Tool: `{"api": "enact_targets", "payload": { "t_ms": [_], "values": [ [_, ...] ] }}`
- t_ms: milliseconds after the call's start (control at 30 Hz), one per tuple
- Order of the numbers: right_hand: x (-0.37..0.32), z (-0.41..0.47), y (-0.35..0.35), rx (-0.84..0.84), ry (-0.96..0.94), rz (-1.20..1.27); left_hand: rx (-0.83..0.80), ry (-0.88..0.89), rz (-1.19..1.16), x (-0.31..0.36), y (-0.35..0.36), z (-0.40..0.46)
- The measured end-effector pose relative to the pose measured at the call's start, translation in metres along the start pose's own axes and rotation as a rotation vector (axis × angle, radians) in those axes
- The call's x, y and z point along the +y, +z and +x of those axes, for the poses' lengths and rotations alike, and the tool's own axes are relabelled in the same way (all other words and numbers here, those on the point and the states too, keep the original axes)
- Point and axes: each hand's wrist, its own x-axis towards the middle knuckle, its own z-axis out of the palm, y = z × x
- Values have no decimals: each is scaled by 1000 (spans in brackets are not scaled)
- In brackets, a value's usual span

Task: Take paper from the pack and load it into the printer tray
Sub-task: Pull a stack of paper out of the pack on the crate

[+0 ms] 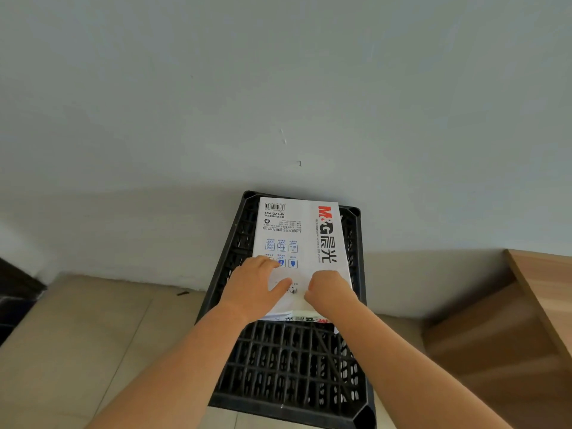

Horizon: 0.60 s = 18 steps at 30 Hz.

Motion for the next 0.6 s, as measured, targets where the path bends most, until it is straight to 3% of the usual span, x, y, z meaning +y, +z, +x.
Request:
{"api": "enact_targets", "payload": {
  "t_ms": [233,467,600],
  "values": [
    [0,-7,-4,-29,-71,-10,27,7,18,-3,-3,-4],
    [11,-48,6,10,-291,39,33,25,14,3,-8,-8],
    [17,-67,24,59,-426,-62,33,36,-1,6,-6,-11]
  ]
}}
